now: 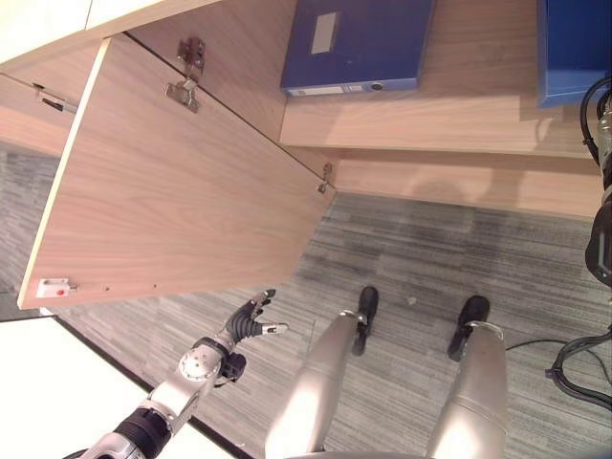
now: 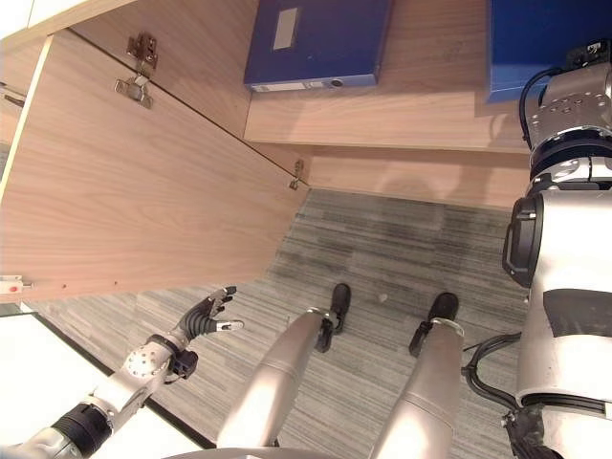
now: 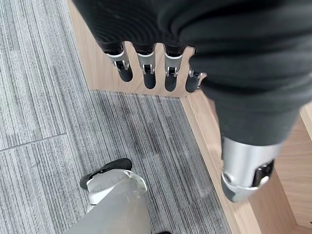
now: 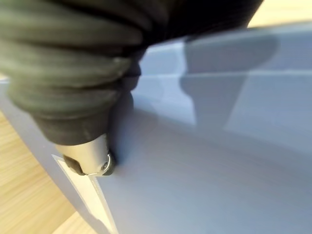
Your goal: Put the empty folder in the office cabinet
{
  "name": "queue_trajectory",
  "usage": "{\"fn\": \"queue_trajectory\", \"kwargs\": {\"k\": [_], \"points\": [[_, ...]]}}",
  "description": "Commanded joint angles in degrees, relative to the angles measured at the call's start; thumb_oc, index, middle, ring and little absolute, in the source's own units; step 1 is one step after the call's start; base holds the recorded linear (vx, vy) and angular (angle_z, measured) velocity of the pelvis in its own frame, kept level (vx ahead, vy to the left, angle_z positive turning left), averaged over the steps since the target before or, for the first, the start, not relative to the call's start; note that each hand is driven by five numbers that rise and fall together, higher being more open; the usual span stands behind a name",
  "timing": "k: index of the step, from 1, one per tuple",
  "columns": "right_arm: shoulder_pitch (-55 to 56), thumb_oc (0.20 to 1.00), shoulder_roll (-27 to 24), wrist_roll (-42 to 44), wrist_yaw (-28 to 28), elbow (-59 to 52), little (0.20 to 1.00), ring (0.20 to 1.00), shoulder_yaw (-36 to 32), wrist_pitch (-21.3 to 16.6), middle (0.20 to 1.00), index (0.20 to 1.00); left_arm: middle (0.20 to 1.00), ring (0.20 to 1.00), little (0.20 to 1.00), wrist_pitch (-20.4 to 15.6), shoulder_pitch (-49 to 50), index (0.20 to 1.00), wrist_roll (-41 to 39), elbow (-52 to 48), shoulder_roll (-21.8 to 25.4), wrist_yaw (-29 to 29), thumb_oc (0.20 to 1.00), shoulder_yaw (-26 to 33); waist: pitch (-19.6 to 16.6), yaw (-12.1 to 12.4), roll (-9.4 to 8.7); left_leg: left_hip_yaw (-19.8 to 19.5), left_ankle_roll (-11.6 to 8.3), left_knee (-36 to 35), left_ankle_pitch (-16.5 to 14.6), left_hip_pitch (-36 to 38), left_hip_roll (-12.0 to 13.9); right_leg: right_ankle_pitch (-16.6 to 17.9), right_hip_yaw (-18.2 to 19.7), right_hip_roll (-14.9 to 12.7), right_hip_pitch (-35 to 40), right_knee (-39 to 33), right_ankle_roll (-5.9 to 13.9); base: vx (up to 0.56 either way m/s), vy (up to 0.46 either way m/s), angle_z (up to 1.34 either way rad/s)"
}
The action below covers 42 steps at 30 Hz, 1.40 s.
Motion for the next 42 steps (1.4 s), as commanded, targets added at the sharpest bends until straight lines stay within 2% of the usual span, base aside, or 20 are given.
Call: {"fn": "queue_trajectory", "kwargs": {"k": [1,6,21,35,39,40,41,42], "points": [[-5.2,0.200,-4.5,-5.5,-0.3,-3.5,0.200,0.200,3.0,0.2,0.200,0.200,1.000,1.000,1.000,-1.7,-1.9,1.000,1.7,1.6,5.4,1.6,1.000,1.6,3.1,1.0,-0.50,0.5,-1.37,-5.6,-0.8,-0.1,1.9,-14.4,3.1,1.7,8.1,5.3,4.11,0.00,0.000,0.00],[-7.4,0.200,-4.8,-6.9,-0.5,-2.4,0.200,0.200,5.5,1.7,0.200,0.200,1.000,1.000,1.000,-1.7,-1.5,1.000,1.7,1.8,5.8,1.9,1.000,1.5,2.9,1.0,-0.86,0.5,-1.41,-6.2,-0.7,0.1,1.9,-14.3,3.2,1.7,8.2,5.0,4.10,0.00,0.000,0.00],[-13.2,0.200,-4.8,-5.0,0.1,-5.6,0.200,0.200,10.2,-0.1,0.200,0.200,1.000,1.000,1.000,-1.3,-0.5,1.000,1.5,2.2,4.7,1.5,1.000,1.9,2.3,1.5,-0.91,0.4,-1.57,-10.2,1.0,1.8,1.7,-13.7,3.0,1.5,9.4,3.4,4.34,0.00,0.000,0.00],[-11.2,0.200,-2.8,1.6,-3.8,-9.3,0.200,0.200,2.3,-8.5,0.200,0.200,1.000,1.000,1.000,-0.7,-0.8,1.000,1.7,4.4,2.3,1.9,1.000,1.4,1.2,1.8,-0.80,-0.8,-1.68,-16.0,2.4,7.5,0.8,-12.9,2.0,1.6,14.7,0.0,5.23,0.00,0.000,0.00],[-10.6,0.200,-2.4,1.3,-4.6,-9.6,0.200,0.200,1.4,-8.6,0.200,0.200,1.000,1.000,1.000,-1.0,-1.2,1.000,1.4,4.1,2.4,1.8,1.000,1.2,1.1,2.2,-0.62,-1.4,-1.55,-18.3,3.2,8.9,0.6,-12.8,1.9,1.7,15.4,-1.0,5.33,-0.03,0.014,0.00],[-10.4,0.200,-2.3,1.2,-4.7,-9.7,0.200,0.200,1.2,-8.6,0.200,0.200,1.000,1.000,1.000,-1.0,-1.2,1.000,1.3,4.1,2.5,1.8,1.000,1.2,1.5,2.4,-0.29,-1.2,-1.39,-18.6,4.7,8.7,0.9,-11.4,1.4,1.7,15.1,-1.3,5.21,0.00,0.000,0.00],[-10.4,0.523,-2.1,1.3,-4.7,-9.8,0.523,0.523,1.2,-8.4,0.523,0.523,1.000,1.000,1.000,-1.0,-1.3,1.000,1.2,4.1,2.4,1.8,1.000,1.3,1.2,2.4,-0.58,-1.4,-1.49,-18.8,3.5,9.2,0.6,-12.6,1.7,1.7,15.7,-1.3,5.32,-0.02,0.003,-0.05],[-10.3,1.000,-1.6,1.0,-4.2,-9.8,1.000,1.000,1.6,-7.6,1.000,1.000,1.000,1.000,1.000,-1.1,-1.4,1.000,0.8,4.2,2.5,1.8,1.000,1.5,1.3,2.6,-0.65,-1.7,-1.41,-19.2,3.8,9.5,0.5,-12.4,1.6,1.7,15.7,-1.2,5.38,0.07,-0.030,0.03]]}}
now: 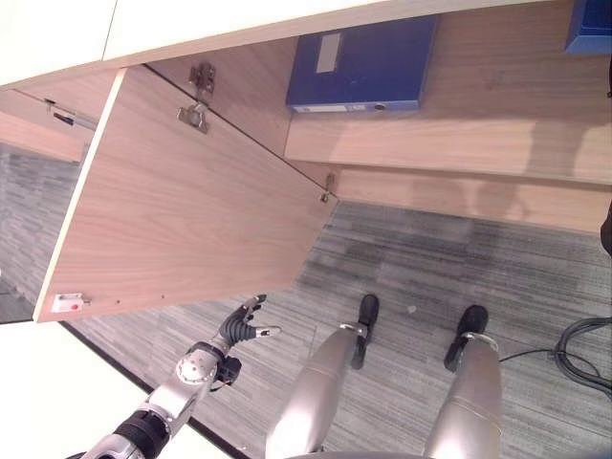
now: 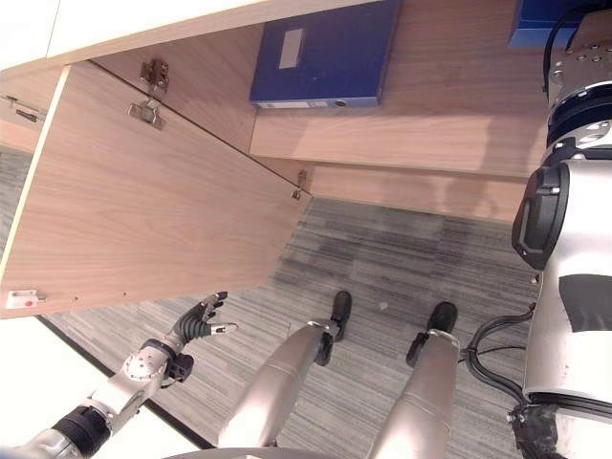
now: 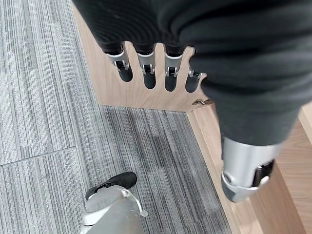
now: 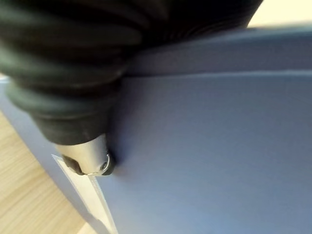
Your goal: Put the empty folder in the office cabinet
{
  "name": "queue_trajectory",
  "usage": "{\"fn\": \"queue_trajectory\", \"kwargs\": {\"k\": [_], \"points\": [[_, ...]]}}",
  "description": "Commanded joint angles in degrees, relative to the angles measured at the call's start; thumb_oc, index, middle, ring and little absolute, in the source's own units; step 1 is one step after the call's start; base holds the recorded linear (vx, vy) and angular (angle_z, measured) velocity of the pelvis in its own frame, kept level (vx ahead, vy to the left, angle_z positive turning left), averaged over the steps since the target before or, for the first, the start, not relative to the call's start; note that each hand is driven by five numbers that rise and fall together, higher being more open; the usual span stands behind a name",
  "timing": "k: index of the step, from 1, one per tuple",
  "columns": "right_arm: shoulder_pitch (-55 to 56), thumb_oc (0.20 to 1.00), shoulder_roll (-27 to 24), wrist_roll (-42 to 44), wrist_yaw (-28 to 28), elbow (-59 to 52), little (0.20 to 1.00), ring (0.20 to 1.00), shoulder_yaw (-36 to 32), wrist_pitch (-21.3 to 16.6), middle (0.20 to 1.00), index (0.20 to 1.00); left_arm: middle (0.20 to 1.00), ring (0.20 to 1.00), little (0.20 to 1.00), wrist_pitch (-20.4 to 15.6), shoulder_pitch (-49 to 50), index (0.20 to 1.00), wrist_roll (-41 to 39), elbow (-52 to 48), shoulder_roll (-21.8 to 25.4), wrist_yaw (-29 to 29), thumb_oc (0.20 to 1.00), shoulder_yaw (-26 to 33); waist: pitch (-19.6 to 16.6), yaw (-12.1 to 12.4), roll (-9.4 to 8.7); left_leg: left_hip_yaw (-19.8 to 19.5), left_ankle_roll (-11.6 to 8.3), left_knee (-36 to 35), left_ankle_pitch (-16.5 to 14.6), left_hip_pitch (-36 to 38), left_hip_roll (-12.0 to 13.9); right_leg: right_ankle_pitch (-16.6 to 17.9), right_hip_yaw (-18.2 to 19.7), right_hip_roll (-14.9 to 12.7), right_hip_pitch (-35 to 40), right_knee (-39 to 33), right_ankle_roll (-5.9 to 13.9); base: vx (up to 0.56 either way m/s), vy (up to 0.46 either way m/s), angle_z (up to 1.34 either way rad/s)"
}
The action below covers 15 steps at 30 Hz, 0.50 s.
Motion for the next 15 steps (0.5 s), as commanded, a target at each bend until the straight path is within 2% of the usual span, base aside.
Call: {"fn": "queue_trajectory", "kwargs": {"k": [1,3,4,5,6,15], "points": [[-2.5,1.000,-1.8,-1.9,2.1,-8.7,1.000,1.000,2.6,-0.9,1.000,1.000,1.000,1.000,1.000,-1.4,-1.3,1.000,0.6,0.0,3.0,0.7,1.000,1.6,1.1,1.3,0.19,-1.7,-1.34,-8.2,0.7,0.1,0.6,-14.3,2.3,1.2,8.5,5.8,5.56,-0.04,0.019,0.04],[-2.6,1.000,-2.0,-2.3,2.4,-7.9,1.000,1.000,3.1,0.0,1.000,1.000,1.000,1.000,1.000,-1.4,-1.2,1.000,0.6,0.1,3.1,0.6,1.000,1.7,1.1,1.5,0.13,-1.8,-1.27,-9.0,0.9,0.4,0.7,-14.3,2.2,1.2,8.6,5.5,5.58,-0.06,0.024,0.06],[-2.6,1.000,-2.1,-2.5,2.4,-7.3,1.000,1.000,3.3,0.5,1.000,1.000,1.000,1.000,1.000,-1.3,-1.3,1.000,0.7,0.3,3.2,0.7,1.000,1.7,1.4,1.8,0.45,-1.5,-1.05,-9.2,2.4,0.0,0.9,-12.9,1.6,1.2,8.1,5.3,5.44,0.00,0.000,0.00],[-2.8,1.000,-2.2,-2.8,2.4,-6.9,1.000,1.000,3.7,0.9,1.000,1.000,1.000,1.000,1.000,-1.2,-1.3,1.000,0.7,0.4,3.1,0.7,1.000,1.6,1.1,1.6,0.11,-1.7,-1.21,-9.2,1.2,0.4,0.7,-14.1,2.1,1.2,8.7,5.4,5.56,-0.02,0.007,0.07],[-2.6,1.000,-2.9,-3.2,1.9,-5.0,1.000,1.000,3.9,2.1,1.000,1.000,1.000,1.000,1.000,-1.2,-1.3,1.000,1.0,0.7,2.9,1.0,1.000,1.4,1.2,1.5,0.09,-1.9,-1.12,-9.1,1.2,0.3,0.7,-14.1,2.1,1.3,8.6,5.5,5.51,0.05,-0.015,0.08],[-0.6,1.000,-2.3,-4.6,1.1,-3.4,1.000,1.000,3.6,4.3,1.000,1.000,1.000,1.000,1.000,-1.2,-1.3,1.000,0.7,0.1,2.7,1.7,1.000,1.4,2.0,1.4,-0.04,-1.8,-0.86,-9.2,1.8,0.1,0.7,-13.8,2.2,1.5,8.4,5.4,5.15,-0.01,0.005,0.00]]}}
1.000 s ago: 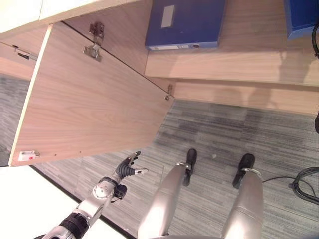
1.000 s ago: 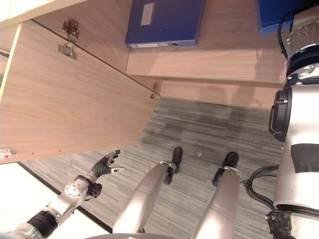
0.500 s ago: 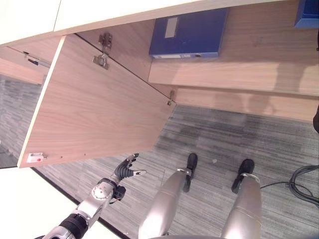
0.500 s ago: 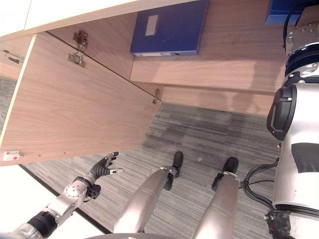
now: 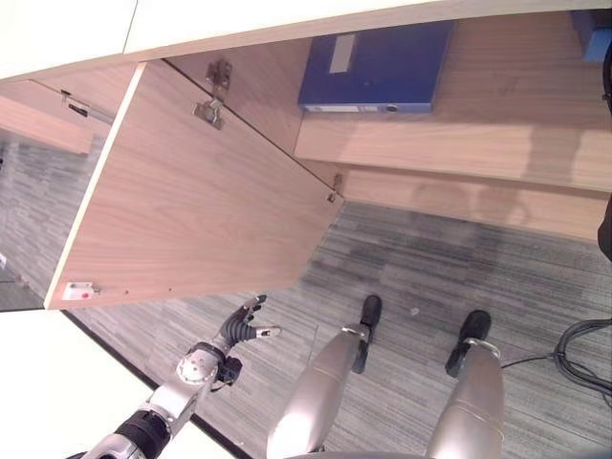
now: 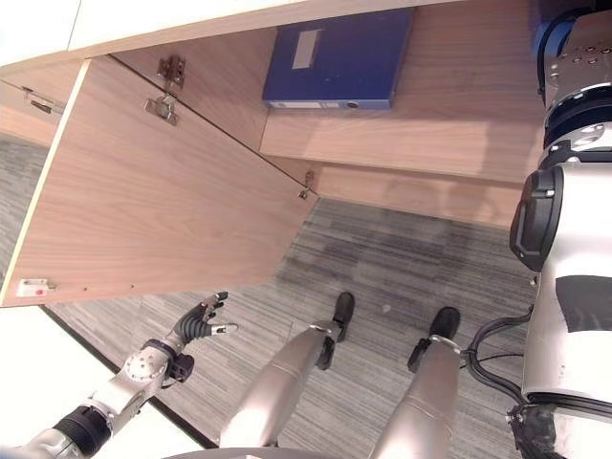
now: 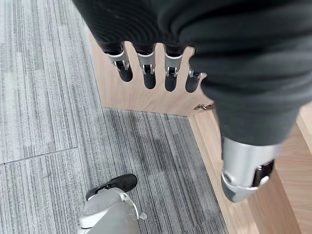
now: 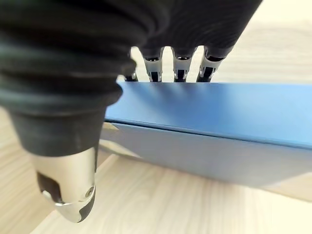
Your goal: Put the empty folder in the office cabinet
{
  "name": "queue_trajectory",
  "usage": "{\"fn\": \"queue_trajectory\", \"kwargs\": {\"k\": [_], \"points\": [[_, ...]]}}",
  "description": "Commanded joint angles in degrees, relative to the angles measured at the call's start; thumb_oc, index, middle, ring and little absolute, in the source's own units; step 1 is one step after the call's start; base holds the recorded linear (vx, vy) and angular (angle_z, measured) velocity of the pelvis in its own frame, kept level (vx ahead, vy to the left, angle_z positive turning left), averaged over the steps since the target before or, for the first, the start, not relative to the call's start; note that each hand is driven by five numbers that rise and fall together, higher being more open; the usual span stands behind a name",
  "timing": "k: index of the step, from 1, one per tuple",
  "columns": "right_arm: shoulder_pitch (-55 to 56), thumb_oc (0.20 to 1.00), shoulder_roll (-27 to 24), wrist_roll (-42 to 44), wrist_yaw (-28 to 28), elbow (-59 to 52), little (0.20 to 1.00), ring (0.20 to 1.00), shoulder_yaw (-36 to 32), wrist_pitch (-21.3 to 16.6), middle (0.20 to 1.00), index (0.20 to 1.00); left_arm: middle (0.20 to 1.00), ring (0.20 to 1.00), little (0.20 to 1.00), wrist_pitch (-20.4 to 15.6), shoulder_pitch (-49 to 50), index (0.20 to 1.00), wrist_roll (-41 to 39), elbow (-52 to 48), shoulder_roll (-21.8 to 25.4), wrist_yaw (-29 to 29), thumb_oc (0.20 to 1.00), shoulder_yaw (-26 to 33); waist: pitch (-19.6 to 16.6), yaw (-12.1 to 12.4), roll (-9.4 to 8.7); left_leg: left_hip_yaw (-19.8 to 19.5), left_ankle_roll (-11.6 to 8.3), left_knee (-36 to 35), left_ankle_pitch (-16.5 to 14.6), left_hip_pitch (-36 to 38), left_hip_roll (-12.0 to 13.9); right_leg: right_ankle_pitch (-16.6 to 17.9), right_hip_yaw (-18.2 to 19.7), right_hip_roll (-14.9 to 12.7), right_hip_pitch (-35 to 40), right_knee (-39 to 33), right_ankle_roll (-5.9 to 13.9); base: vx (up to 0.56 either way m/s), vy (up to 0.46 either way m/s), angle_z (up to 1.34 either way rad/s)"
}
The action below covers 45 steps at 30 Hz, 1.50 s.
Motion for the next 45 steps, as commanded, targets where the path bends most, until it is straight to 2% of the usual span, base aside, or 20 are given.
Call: {"fn": "queue_trajectory", "kwargs": {"k": [1,10,12,13,19,20,22,23,26,28,29,30,33,35,39,40,42,43,44,45], "points": [[-0.7,1.000,-2.2,-4.7,0.7,-2.4,1.000,1.000,2.6,0.5,1.000,1.000,1.000,1.000,1.000,-1.3,-1.2,1.000,0.7,-0.3,2.8,1.6,1.000,1.6,2.1,0.6,-0.06,-1.1,-0.80,-7.0,-0.1,-0.7,1.0,-14.8,2.4,1.6,7.7,6.4,4.64,0.00,0.000,0.00],[2.8,1.000,-1.2,-4.8,0.6,-1.3,1.000,1.000,0.6,1.3,1.000,1.000,1.000,1.000,1.000,-1.4,-1.1,1.000,0.4,-1.7,2.2,2.2,1.000,1.5,2.8,0.5,0.24,-1.1,-0.62,-6.9,-0.1,-0.7,0.9,-14.8,2.8,1.8,7.6,6.7,4.39,0.00,0.002,-0.01],[4.6,1.000,-0.4,-5.0,0.3,-1.0,1.000,1.000,-0.6,1.7,1.000,1.000,1.000,1.000,1.000,-1.4,-1.2,1.000,0.3,-1.9,2.2,2.4,1.000,1.5,3.4,0.8,0.71,-0.9,-0.44,-7.0,1.3,-1.1,1.3,-13.4,2.4,1.9,7.3,6.4,4.20,-0.03,0.018,-0.05],[5.1,1.000,-0.2,-4.9,0.2,-0.6,1.000,1.000,-0.9,1.7,1.000,1.000,1.000,1.000,1.000,-1.4,-1.5,1.000,0.2,-2.0,1.9,2.4,1.000,1.4,3.2,0.6,0.57,-1.1,-0.59,-7.1,0.2,-0.7,1.1,-14.6,2.9,2.0,7.8,6.3,4.29,0.01,-0.006,-0.06],[9.8,1.000,2.7,-4.0,-0.3,0.2,1.000,1.000,-4.1,1.5,1.000,1.000,1.000,1.000,1.000,-1.6,-2.2,1.000,0.6,-2.1,1.3,2.9,1.000,0.9,3.9,0.5,1.04,-1.0,-0.52,-7.2,0.2,-0.5,0.9,-14.5,3.1,2.2,7.9,6.1,4.23,0.00,-0.001,-0.03],[10.0,1.000,2.9,-4.0,-0.3,0.1,1.000,1.000,-4.3,1.4,1.000,1.000,1.000,1.000,1.000,-1.6,-2.0,1.000,0.6,-2.1,1.4,2.9,1.000,0.9,4.2,0.7,1.27,-0.7,-0.37,-7.2,1.4,-0.9,1.1,-13.3,2.6,2.2,7.5,6.0,4.14,0.00,0.000,0.00],[11.2,1.000,3.7,-4.3,-0.6,0.1,1.000,1.000,-4.8,1.5,1.000,1.000,1.000,1.000,1.000,-1.6,-2.0,1.000,0.7,-2.0,1.3,3.2,1.000,0.9,4.0,0.5,1.16,-0.9,-0.48,-7.2,0.3,-0.5,0.9,-14.3,3.2,2.3,7.9,6.0,4.21,0.00,0.000,0.00],[11.9,1.000,4.3,-4.3,-0.6,0.2,1.000,1.000,-5.2,1.6,1.000,1.000,1.000,1.000,1.000,-1.6,-2.0,1.000,0.8,-1.9,1.3,3.3,1.000,0.8,4.5,0.7,1.55,-0.7,-0.32,-7.4,1.6,-0.8,1.1,-13.1,2.7,2.3,7.5,5.9,4.10,-0.07,0.026,-0.02],[14.1,1.000,6.2,-3.9,-0.7,0.4,1.000,1.000,-6.6,1.5,1.000,1.000,1.000,1.000,1.000,-1.5,-2.1,1.000,0.8,-1.4,1.0,3.5,1.000,0.7,4.5,0.5,1.40,-0.8,-0.41,-7.7,0.8,-0.4,1.1,-13.9,3.1,2.5,8.2,5.6,4.13,0.00,-0.007,-0.05],[15.1,1.000,6.9,-4.1,-0.8,0.3,1.000,1.000,-7.2,1.4,1.000,1.000,1.000,1.000,1.000,-1.5,-2.0,1.000,0.5,-1.2,1.1,3.5,1.000,1.1,5.0,0.6,1.76,-0.7,-0.28,-7.9,2.0,-0.7,1.3,-12.8,2.5,2.7,7.9,5.4,4.03,0.00,0.000,0.00],[15.2,1.000,6.9,-4.1,-0.8,0.2,1.000,1.000,-7.2,1.4,1.000,1.000,1.000,1.000,1.000,-1.5,-2.0,1.000,0.5,-1.3,1.1,3.5,1.000,1.1,4.6,0.4,1.40,-0.9,-0.44,-7.8,0.6,-0.2,1.1,-14.1,3.0,2.6,8.4,5.5,4.13,0.00,0.000,0.00],[15.5,1.000,7.1,-4.2,-0.7,0.2,1.000,1.000,-7.3,1.5,1.000,1.000,1.000,1.000,1.000,-1.6,-1.9,1.000,0.4,-1.2,1.2,3.6,1.000,1.1,5.0,0.5,1.66,-0.7,-0.31,-7.8,1.8,-0.6,1.3,-13.0,2.5,2.5,7.9,5.5,4.04,0.00,0.000,0.00],[15.7,1.000,6.6,-4.7,-0.1,-0.1,1.000,1.000,-6.9,1.9,1.000,1.000,1.000,1.000,1.000,-1.6,-1.6,1.000,-0.1,-1.4,1.6,3.4,1.000,1.7,4.8,0.3,1.29,-1.0,-0.51,-7.9,0.6,-0.1,0.9,-14.3,2.9,2.5,8.5,5.6,4.13,0.03,-0.024,0.03],[14.9,1.000,5.2,-4.7,0.8,-0.7,1.000,1.000,-6.1,2.0,1.000,1.000,1.000,1.000,1.000,-1.7,-0.9,1.000,-0.5,-1.8,2.4,3.1,1.000,2.1,5.2,0.7,1.51,-1.0,-0.41,-8.0,1.9,-0.5,1.2,-13.0,2.3,2.4,7.8,5.7,4.07,-0.04,0.006,0.02],[11.5,1.000,1.9,-4.9,2.0,-1.3,1.000,1.000,-3.7,2.4,1.000,1.000,1.000,1.000,1.000,-1.6,-0.3,1.000,-0.6,-2.3,3.3,2.1,1.000,2.4,4.4,0.8,0.93,-1.2,-0.63,-8.1,0.7,-0.2,1.0,-14.2,2.7,2.3,8.3,5.8,4.22,0.02,-0.015,-0.01],[11.2,1.000,1.8,-4.8,2.1,-1.1,1.000,1.000,-3.5,2.5,1.000,1.000,1.000,1.000,1.000,-1.6,-0.3,1.000,-0.6,-2.3,3.3,2.1,1.000,2.4,4.8,0.9,1.32,-1.0,-0.48,-8.1,2.0,-0.6,1.2,-13.0,2.2,2.3,7.8,5.7,4.12,-0.08,0.023,0.01],[7.1,1.000,-1.4,-6.8,3.4,-2.2,1.000,1.000,0.4,3.5,1.000,1.000,1.000,1.000,1.000,-1.4,0.3,1.000,-0.8,-2.5,3.9,1.0,1.000,2.9,3.8,1.2,0.66,-1.3,-0.78,-8.5,0.7,0.0,1.0,-14.5,2.7,2.0,8.5,5.7,4.31,0.00,0.000,0.00],[5.9,1.000,-2.4,-7.7,4.1,-3.1,1.000,1.000,1.9,3.8,1.000,1.000,1.000,1.000,1.000,-1.5,0.7,1.000,-0.9,-2.7,4.3,0.7,1.000,3.2,4.0,1.6,0.91,-1.1,-0.66,-8.7,2.2,-0.3,1.3,-12.9,2.1,2.0,8.0,5.5,4.28,0.11,-0.045,0.07],[5.4,1.000,-2.5,-7.7,4.2,-2.9,1.000,1.000,2.4,3.9,1.000,1.000,1.000,1.000,1.000,-1.4,0.6,1.000,-0.9,-2.7,4.1,0.7,1.000,3.3,3.7,1.3,0.71,-1.3,-0.85,-8.7,0.8,0.2,1.0,-14.4,2.6,1.9,8.5,5.6,4.39,-0.09,0.041,0.04],[4.2,1.000,-3.5,-9.0,5.0,-3.3,1.000,1.000,4.2,4.9,1.000,1.000,1.000,1.000,1.000,-1.4,1.0,1.000,-0.9,-2.8,4.3,0.3,1.000,3.5,3.9,1.7,1.05,-1.2,-0.70,-9.0,2.4,-0.2,1.2,-12.9,2.1,1.9,7.9,5.5,4.31,0.11,-0.042,0.06]]}}
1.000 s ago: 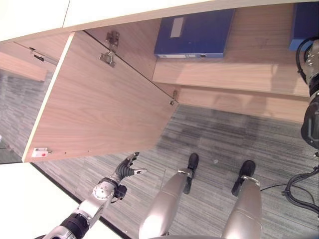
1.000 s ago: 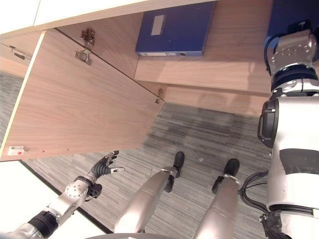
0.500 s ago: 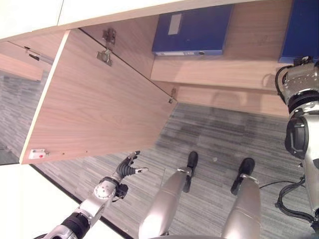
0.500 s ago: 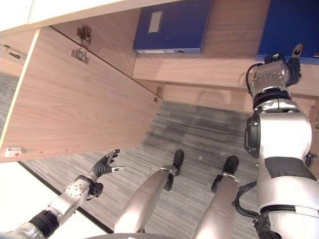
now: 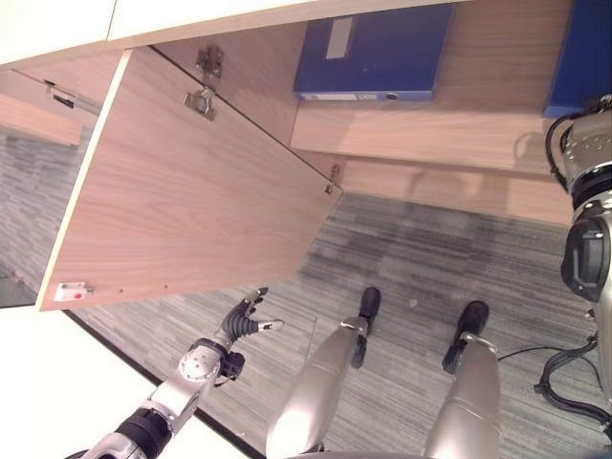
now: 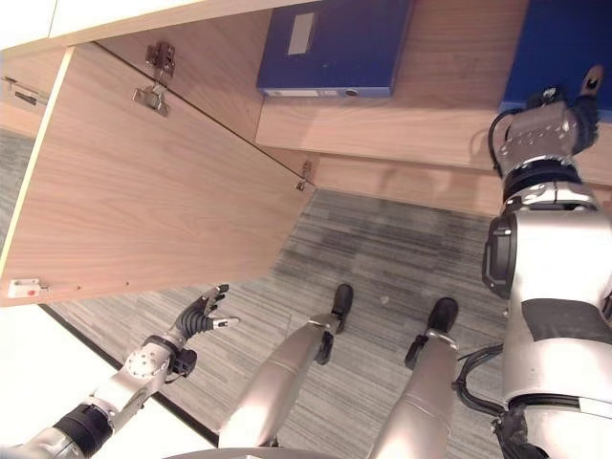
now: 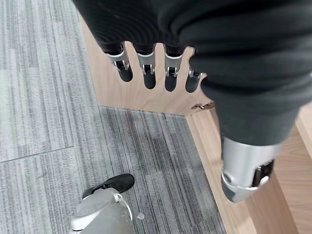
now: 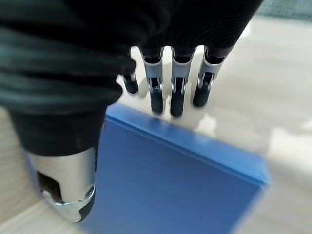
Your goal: Put the empty folder in the office cabinet
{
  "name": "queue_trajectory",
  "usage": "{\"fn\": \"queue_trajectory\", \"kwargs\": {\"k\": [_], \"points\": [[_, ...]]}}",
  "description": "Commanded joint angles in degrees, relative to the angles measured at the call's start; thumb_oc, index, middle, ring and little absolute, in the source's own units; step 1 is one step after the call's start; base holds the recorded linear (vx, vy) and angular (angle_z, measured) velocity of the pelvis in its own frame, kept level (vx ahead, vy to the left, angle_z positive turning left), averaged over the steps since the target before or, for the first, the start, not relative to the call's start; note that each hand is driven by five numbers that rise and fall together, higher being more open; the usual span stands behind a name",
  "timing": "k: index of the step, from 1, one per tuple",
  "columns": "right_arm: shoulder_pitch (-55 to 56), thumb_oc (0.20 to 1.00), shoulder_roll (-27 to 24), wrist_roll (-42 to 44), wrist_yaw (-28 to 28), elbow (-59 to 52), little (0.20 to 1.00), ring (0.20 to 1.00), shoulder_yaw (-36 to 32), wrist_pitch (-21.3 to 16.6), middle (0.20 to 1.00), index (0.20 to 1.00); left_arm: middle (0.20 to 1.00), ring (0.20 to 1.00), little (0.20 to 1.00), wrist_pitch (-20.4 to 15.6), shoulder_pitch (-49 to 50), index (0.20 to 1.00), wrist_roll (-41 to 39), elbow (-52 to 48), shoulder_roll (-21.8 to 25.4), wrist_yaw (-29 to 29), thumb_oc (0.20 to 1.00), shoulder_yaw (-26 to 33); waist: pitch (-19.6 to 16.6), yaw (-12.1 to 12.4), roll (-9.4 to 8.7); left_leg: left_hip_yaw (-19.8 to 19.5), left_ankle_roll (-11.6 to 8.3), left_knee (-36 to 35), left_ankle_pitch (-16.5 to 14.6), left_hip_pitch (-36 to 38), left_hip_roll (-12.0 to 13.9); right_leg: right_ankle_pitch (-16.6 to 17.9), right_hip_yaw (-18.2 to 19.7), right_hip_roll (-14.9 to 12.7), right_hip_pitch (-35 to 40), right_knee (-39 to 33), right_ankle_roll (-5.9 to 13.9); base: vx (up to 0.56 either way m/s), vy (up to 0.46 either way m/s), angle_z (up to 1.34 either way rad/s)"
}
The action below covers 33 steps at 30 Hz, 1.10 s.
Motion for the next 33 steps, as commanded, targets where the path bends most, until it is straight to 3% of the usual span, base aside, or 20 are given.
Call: {"fn": "queue_trajectory", "kwargs": {"k": [1,9,13,15,18,19,22,25,27,28,33], "points": [[-5.1,1.000,-5.3,-7.5,4.7,-5.6,1.000,1.000,7.0,0.9,1.000,1.000,1.000,1.000,1.000,-1.1,1.3,1.000,-0.8,-0.9,4.5,-1.5,1.000,3.1,1.2,0.9,0.68,-2.0,-1.57,-7.2,-0.2,0.5,0.7,-16.6,2.0,1.0,8.6,8.6,4.65,0.00,0.000,0.00],[-11.1,1.000,-5.8,-12.5,7.6,-7.4,1.000,1.000,14.5,1.5,1.000,1.000,1.000,1.000,1.000,-0.8,1.6,1.000,-1.1,-0.3,3.8,-3.4,1.000,3.1,0.3,1.2,0.17,-2.4,-1.72,-8.7,0.2,2.0,0.7,-16.4,1.9,0.9,9.5,8.0,4.78,0.02,-0.011,0.03],[-11.3,1.000,-5.2,-12.5,8.1,-7.7,1.000,1.000,14.5,1.3,1.000,1.000,1.000,1.000,1.000,-0.6,1.3,1.000,-1.4,-0.2,3.2,-3.6,1.000,2.9,0.2,1.1,0.06,-2.5,-1.72,-9.0,0.3,2.5,0.8,-16.2,1.7,1.1,10.0,7.6,4.72,-0.03,0.004,0.00],[-10.7,1.000,-5.0,-11.5,8.5,-7.3,1.000,1.000,13.7,1.0,1.000,1.000,1.000,1.000,1.000,-0.6,0.9,1.000,-1.6,-0.2,3.2,-3.6,1.000,2.9,0.5,1.4,0.45,-2.5,-1.54,-9.2,1.9,2.2,1.2,-14.5,1.1,1.5,9.9,7.0,4.57,-0.12,0.013,-0.03],[-8.1,1.000,-4.7,-9.4,9.2,-6.9,1.000,1.000,11.1,0.8,1.000,1.000,1.000,1.000,1.000,-0.3,0.7,1.000,-1.9,-0.2,2.9,-3.4,1.000,3.4,0.6,1.3,0.27,-2.7,-1.58,-9.2,1.9,2.3,1.4,-14.5,0.9,1.7,10.2,6.8,4.48,0.01,-0.038,-0.03],[-7.7,1.000,-4.6,-8.9,9.2,-6.7,1.000,1.000,10.7,0.8,1.000,1.000,1.000,1.000,1.000,-0.3,0.6,1.000,-2.0,-0.1,2.7,-3.4,1.000,3.5,0.3,1.1,0.03,-2.8,-1.75,-9.4,0.6,2.9,1.2,-15.8,1.4,1.7,10.7,6.9,4.61,0.07,-0.045,0.00],[-3.2,1.000,-3.2,-5.3,10.9,-7.6,1.000,1.000,7.0,0.0,1.000,1.000,1.000,1.000,1.000,-0.3,1.1,1.000,-2.3,0.5,2.4,-3.3,1.000,4.5,1.0,1.1,0.29,-2.6,-1.57,-9.2,2.1,2.5,1.6,-14.4,1.0,2.2,10.8,6.5,4.34,-0.09,0.010,-0.02],[3.5,1.000,-0.8,-3.0,12.3,-12.4,1.000,1.000,2.8,-3.0,1.000,1.000,1.000,1.000,1.000,-0.1,1.1,1.000,-2.8,0.9,2.0,-3.6,1.000,6.1,2.0,0.6,0.11,-2.8,-1.64,-9.2,2.3,2.8,2.0,-13.9,0.8,2.7,11.4,5.7,4.27,-0.05,-0.038,-0.05],[18.1,1.000,6.2,-5.6,12.9,-29.0,1.000,1.000,-4.3,-9.6,1.000,1.000,1.000,1.000,1.000,-0.1,1.9,1.000,-3.4,1.9,1.0,-4.1,1.000,9.0,3.5,-1.0,-0.72,-2.6,-1.54,-9.5,2.5,3.6,2.6,-13.1,0.9,3.7,12.6,4.1,4.16,-0.09,-0.062,-0.08],[20.7,1.000,6.9,-6.4,13.2,-30.5,1.000,1.000,-6.2,-11.2,1.000,1.000,1.000,1.000,1.000,-0.1,2.1,1.000,-3.3,2.8,0.7,-4.5,1.000,9.5,3.7,-1.2,-0.98,-2.7,-1.53,-9.6,2.4,3.8,2.7,-12.9,0.8,3.9,13.1,3.6,4.17,-0.08,-0.055,-0.09],[34.3,1.000,13.5,-5.5,16.6,-34.0,1.000,1.000,-14.3,-13.8,1.000,1.000,1.000,1.000,1.000,-0.1,2.5,1.000,-3.0,8.1,-0.5,-5.4,1.000,12.4,4.3,-2.8,-2.74,-2.9,-1.60,-10.2,2.4,6.1,3.3,-11.9,0.2,4.6,16.1,0.6,3.99,-0.05,-0.030,-0.08]]}}
